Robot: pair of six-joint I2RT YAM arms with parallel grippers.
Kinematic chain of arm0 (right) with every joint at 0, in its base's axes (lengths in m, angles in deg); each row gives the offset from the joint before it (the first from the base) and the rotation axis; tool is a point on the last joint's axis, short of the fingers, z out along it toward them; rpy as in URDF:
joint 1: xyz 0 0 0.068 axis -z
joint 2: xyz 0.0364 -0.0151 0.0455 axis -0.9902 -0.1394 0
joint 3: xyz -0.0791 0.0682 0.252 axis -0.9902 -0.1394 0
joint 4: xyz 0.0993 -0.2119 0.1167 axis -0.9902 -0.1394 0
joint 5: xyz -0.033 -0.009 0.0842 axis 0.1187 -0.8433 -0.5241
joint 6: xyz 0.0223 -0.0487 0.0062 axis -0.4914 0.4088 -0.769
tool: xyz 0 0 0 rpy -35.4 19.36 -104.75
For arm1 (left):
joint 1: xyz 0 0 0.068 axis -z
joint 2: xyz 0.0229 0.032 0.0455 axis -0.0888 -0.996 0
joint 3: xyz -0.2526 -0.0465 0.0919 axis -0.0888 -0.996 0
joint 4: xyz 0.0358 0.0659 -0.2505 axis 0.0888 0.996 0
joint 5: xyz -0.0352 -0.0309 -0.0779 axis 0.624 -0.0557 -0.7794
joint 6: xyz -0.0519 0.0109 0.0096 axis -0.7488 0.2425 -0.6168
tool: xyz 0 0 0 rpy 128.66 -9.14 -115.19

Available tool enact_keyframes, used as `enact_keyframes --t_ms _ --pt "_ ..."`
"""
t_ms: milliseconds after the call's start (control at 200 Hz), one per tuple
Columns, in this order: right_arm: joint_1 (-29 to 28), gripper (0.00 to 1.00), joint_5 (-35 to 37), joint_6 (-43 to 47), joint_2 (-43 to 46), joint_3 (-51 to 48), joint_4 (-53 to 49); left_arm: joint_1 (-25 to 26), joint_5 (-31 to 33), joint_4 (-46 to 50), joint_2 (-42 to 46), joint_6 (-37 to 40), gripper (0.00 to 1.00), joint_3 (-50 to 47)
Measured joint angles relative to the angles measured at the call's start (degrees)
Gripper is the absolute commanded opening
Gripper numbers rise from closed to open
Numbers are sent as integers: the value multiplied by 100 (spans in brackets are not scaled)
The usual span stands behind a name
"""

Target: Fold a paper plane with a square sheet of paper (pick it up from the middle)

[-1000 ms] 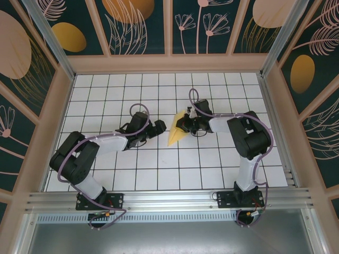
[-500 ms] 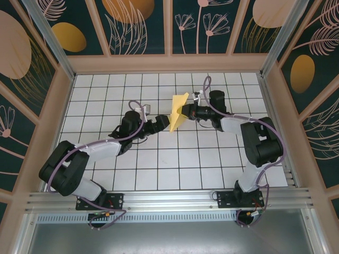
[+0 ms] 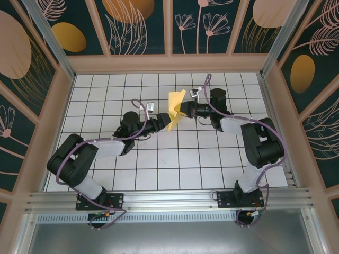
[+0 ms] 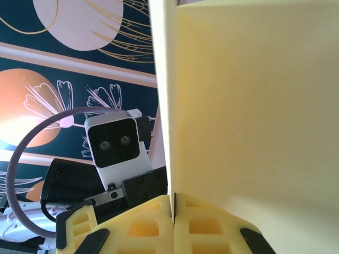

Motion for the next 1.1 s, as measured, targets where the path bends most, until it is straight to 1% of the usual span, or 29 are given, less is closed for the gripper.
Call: enact_keyframes --t_ms 5,90,155,190,350,430,475,550,630,721,791,891,956,1101 --pt "0 4 -2 -2 0 0 2 0 -4 -11 0 4 67 0" --pt "-24 4 -15 -61 0 0 26 0 -17 -125 -9 -81 55 0" --pt "-35 4 -39 -81 0 0 33 0 -17 -168 -11 -90 48 0" --pt "-39 4 -44 -90 0 0 35 0 0 -184 -11 -109 42 0" --pt "-39 7 -44 -125 0 0 31 0 87 -203 -11 -94 21 0" --pt "-39 12 -42 -101 0 4 -37 0 120 -166 -11 -81 11 2" --pt "-39 20 -37 -7 0 22 -146 0 142 -122 -11 -37 8 2" --pt "-15 33 15 186 4 59 -442 0 197 -11 -9 42 6 2" --pt "92 46 212 468 92 68 -966 0 306 345 57 243 6 9" --pt "284 55 627 927 332 70 -1657 0 555 1117 192 601 6 127" --pt "411 62 1043 1244 566 72 -2170 0 890 1989 291 1016 7 391" --pt "474 66 1685 1665 885 70 -2761 2 1606 3375 387 1613 7 964" --pt "470 67 2061 1862 1025 68 -3040 42 2221 4288 402 1941 7 1399" --pt "466 68 2824 2179 1141 63 -3543 256 3862 6159 278 2404 7 2400"
